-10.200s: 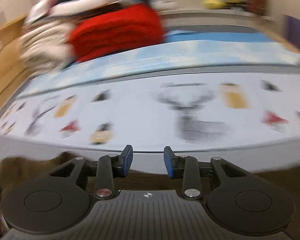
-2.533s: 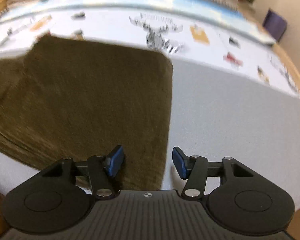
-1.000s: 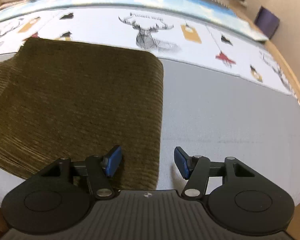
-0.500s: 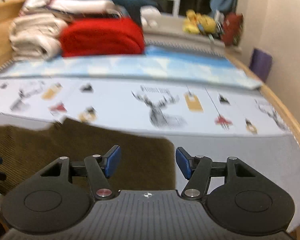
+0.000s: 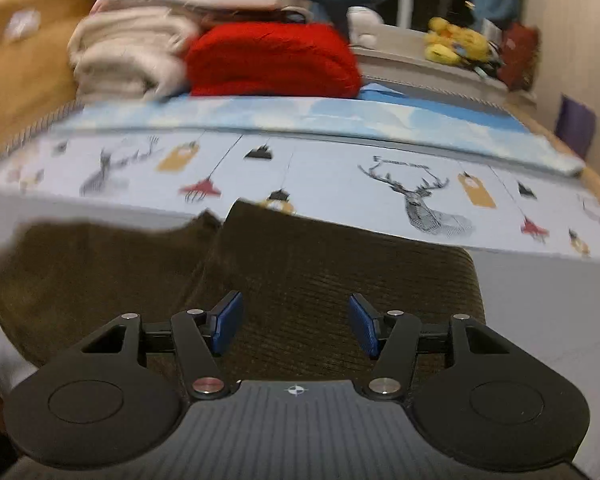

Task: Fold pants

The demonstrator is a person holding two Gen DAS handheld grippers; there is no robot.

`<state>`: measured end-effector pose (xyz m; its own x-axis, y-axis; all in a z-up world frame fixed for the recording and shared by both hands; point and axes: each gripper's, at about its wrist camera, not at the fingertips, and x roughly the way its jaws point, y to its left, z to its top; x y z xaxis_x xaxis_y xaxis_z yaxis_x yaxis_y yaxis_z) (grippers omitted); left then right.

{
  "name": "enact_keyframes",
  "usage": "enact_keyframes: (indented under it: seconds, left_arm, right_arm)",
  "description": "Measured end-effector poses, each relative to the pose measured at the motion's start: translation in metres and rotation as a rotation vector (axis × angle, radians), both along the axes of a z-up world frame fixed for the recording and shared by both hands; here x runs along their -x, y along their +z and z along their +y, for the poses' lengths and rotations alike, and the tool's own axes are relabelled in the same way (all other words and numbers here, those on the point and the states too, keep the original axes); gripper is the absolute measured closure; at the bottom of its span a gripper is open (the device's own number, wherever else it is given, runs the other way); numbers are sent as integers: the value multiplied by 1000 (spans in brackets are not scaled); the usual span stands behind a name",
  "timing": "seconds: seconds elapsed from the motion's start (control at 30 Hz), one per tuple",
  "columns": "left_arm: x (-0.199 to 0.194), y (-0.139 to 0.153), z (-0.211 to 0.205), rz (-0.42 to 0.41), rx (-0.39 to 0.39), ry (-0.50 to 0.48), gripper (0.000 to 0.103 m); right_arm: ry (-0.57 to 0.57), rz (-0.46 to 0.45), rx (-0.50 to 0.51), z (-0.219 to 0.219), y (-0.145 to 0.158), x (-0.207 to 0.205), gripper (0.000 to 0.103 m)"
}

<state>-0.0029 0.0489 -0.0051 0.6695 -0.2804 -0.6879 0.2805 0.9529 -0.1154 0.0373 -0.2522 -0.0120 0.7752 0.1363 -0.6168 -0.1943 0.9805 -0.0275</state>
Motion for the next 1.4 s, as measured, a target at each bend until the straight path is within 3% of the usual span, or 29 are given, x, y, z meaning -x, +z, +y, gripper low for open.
enact_keyframes:
  seconds: [0.03, 0.13, 0.2, 0.43, 0.6, 0.73, 1.0, 1.17, 1.37, 1.4]
  left_arm:
    - [-3, -2, 5, 12, 8, 1, 45]
    - [-5, -7, 27, 68, 56, 26, 70]
    - [-7, -9, 46, 93, 103, 73, 76]
    - [-13, -19, 132, 206, 423, 419, 76]
    - [-17, -34, 162, 305, 519, 601, 72]
    - [-20, -44, 175, 345, 518, 693, 51]
    - [-29, -69, 190, 427, 519, 803, 46]
    - [-43, -84, 181, 466, 482, 822, 33]
    - [-51, -88, 163, 394, 402, 816, 34]
    - [-50, -88, 160, 382, 380, 815, 37]
  right_arm:
    - [16, -5, 11, 4, 0, -1, 44]
    - [33, 10, 24, 8, -5, -9, 44]
    - [28, 42, 10, 8, -8, -14, 44]
    - [43, 75, -26, 16, -15, -8, 44]
    - [91, 88, 15, 20, -22, 1, 44]
    - [83, 91, 12, 13, -24, -1, 44]
    - [84, 188, 10, 3, -39, -13, 42]
    - [124, 292, 33, 8, -58, -21, 42]
    - [121, 324, 54, 11, -69, -21, 41]
    - [120, 326, 49, 10, -70, -21, 41]
